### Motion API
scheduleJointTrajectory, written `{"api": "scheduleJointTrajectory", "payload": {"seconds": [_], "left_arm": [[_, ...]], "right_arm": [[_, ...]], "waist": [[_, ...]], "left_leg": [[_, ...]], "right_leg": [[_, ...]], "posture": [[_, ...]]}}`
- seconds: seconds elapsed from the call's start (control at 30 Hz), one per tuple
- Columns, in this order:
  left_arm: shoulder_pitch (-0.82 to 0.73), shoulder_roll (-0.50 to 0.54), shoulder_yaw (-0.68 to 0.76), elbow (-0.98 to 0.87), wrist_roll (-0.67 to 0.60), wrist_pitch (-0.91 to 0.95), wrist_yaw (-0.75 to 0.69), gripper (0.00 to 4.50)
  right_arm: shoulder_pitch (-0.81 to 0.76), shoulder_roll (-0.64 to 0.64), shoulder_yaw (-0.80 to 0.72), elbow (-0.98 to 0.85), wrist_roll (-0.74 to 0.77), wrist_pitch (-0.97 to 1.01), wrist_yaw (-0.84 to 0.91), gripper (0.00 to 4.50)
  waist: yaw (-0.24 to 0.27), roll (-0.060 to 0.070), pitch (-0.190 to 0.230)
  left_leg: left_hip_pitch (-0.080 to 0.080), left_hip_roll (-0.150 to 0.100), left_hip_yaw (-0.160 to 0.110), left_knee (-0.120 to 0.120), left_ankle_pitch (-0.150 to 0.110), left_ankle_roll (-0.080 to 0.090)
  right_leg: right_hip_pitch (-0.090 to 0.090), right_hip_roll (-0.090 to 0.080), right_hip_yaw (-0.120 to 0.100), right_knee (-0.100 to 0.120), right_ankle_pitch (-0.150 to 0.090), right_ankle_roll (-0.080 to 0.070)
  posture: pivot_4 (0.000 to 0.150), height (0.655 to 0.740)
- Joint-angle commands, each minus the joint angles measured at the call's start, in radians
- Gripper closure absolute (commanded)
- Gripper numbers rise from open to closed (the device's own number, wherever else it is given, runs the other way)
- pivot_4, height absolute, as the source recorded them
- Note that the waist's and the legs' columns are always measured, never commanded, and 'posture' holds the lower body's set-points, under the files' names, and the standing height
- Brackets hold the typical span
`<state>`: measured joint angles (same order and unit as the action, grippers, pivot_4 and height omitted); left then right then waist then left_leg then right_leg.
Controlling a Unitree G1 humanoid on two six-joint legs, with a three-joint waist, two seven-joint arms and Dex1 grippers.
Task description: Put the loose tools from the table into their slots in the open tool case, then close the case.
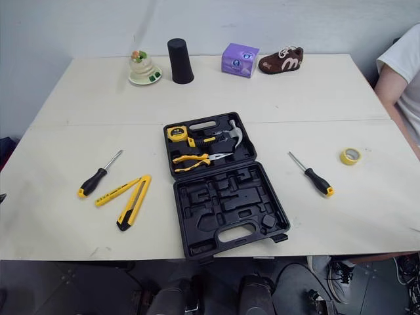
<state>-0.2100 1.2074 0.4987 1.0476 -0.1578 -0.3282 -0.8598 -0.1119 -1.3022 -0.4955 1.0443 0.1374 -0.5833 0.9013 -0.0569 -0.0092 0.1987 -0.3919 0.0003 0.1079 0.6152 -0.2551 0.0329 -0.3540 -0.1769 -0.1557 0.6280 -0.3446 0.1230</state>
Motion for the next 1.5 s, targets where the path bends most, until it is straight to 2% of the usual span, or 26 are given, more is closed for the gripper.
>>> {"api": "scheduleJointTrajectory", "payload": {"seconds": [0.03,0.17,0.27,0.5,0.7,0.77,0.8,0.87,1.03,1.1,1.13,1.3,1.5], "left_arm": [[-0.013,0.008,0.026,-0.03,-0.053,0.015,-0.041,0.03],[-0.023,-0.025,0.048,-0.119,-0.128,0.084,-0.122,0.03],[0.004,-0.079,0.009,-0.351,-0.178,0.171,-0.172,0.03],[-0.005,-0.157,-0.077,-0.701,-0.209,0.355,-0.174,0.03],[-0.073,-0.226,-0.239,-0.97,-0.202,0.542,-0.141,0.03],[-0.097,-0.247,-0.276,-1.01,-0.205,0.599,-0.132,0.0],[-0.11,-0.263,-0.302,-1.028,-0.204,0.631,-0.125,0.27],[-0.133,-0.288,-0.357,-1.058,-0.192,0.675,-0.124,0.86],[-0.196,-0.338,-0.448,-1.075,-0.17,0.737,-0.124,3.27],[-0.22,-0.35,-0.496,-1.057,-0.137,0.73,-0.133,4.2],[-0.228,-0.353,-0.51,-1.051,-0.126,0.728,-0.136,4.43],[-0.307,-0.432,-0.592,-1.007,-0.069,0.754,-0.104,4.43],[-0.338,-0.486,-0.656,-0.985,-0.03,0.778,-0.104,4.43]], "right_arm": [[-0.039,0.014,0.003,-0.028,0.034,0.036,0.024,0.0],[-0.09,0.056,0.015,-0.085,0.082,0.115,0.1,0.0],[-0.143,0.129,0.054,-0.306,0.171,0.286,0.179,0.0],[-0.191,0.227,0.155,-0.649,0.227,0.5,0.214,0.0],[-0.28,0.313,0.308,-0.872,0.225,0.683,0.216,0.0],[-0.312,0.337,0.346,-0.893,0.21,0.716,0.213,0.52],[-0.329,0.347,0.383,-0.897,0.183,0.718,0.216,0.83],[-0.364,0.371,0.447,-0.889,0.133,0.703,0.223,1.78],[-0.456,0.424,0.559,-0.825,0.02,0.685,0.206,4.46],[-0.497,0.443,0.617,-0.788,-0.037,0.662,0.216,4.5],[-0.512,0.451,0.633,-0.773,-0.056,0.651,0.215,4.5],[-0.61,0.534,0.692,-0.669,-0.151,0.62,0.157,4.5],[-0.67,0.596,0.717,-0.584,-0.183,0.607,0.163,4.5]], "waist": [[0.0,0.0,0.0],[0.0,-0.001,-0.001],[0.002,-0.001,-0.001],[0.007,-0.001,-0.001],[0.025,-0.001,-0.001],[0.03,-0.001,-0.001],[0.03,-0.001,-0.001],[0.032,-0.001,-0.001],[0.034,-0.001,0.0],[0.032,-0.001,0.0],[0.032,-0.001,0.0],[0.031,-0.001,0.0],[0.029,-0.001,0.0]], "left_leg": [[0.0,0.0,0.0,0.0,0.0,0.0],[0.001,0.0,0.0,0.001,0.0,0.0],[0.001,0.0,0.0,0.001,0.0,0.0],[-0.001,0.001,-0.002,0.005,0.0,0.0],[-0.004,0.002,-0.003,0.012,-0.001,0.001],[-0.009,0.003,-0.004,0.015,-0.001,0.0],[-0.011,0.003,-0.004,0.017,-0.001,0.0],[-0.012,0.003,-0.005,0.017,-0.001,0.0],[-0.013,0.003,-0.006,0.02,-0.001,0.0],[-0.014,0.003,-0.006,0.02,-0.001,0.0],[-0.014,0.003,-0.006,0.02,-0.001,0.0],[-0.014,0.004,-0.007,0.021,-0.001,0.0],[-0.015,0.004,-0.007,0.021,-0.001,0.0]], "right_leg": [[0.0,0.0,0.0,0.0,0.0,0.0],[0.001,0.0,0.0,0.0,0.0,0.0],[0.001,0.0,0.0,0.001,0.0,0.0],[0.002,0.002,0.0,0.002,0.0,0.0],[0.001,0.003,0.0,0.005,0.0,0.0],[-0.002,0.005,0.001,0.006,0.0,0.0],[-0.004,0.005,0.001,0.008,0.0,0.0],[-0.004,0.006,0.001,0.008,0.0,0.0],[-0.004,0.007,0.0,0.008,0.0,0.0],[-0.004,0.007,0.0,0.008,0.0,0.0],[-0.004,0.007,0.0,0.008,0.0,0.0],[-0.004,0.008,0.0,0.009,0.0,0.0],[-0.004,0.009,0.0,0.008,0.0,0.0]], "posture": [[0.15,0.74],[0.15,0.74],[0.15,0.74],[0.15,0.74],[0.15,0.74],[0.15,0.74],[0.15,0.74],[0.15,0.74],[0.15,0.74],[0.15,0.74],[0.15,0.74],[0.15,0.74],[0.15,0.74]]}}
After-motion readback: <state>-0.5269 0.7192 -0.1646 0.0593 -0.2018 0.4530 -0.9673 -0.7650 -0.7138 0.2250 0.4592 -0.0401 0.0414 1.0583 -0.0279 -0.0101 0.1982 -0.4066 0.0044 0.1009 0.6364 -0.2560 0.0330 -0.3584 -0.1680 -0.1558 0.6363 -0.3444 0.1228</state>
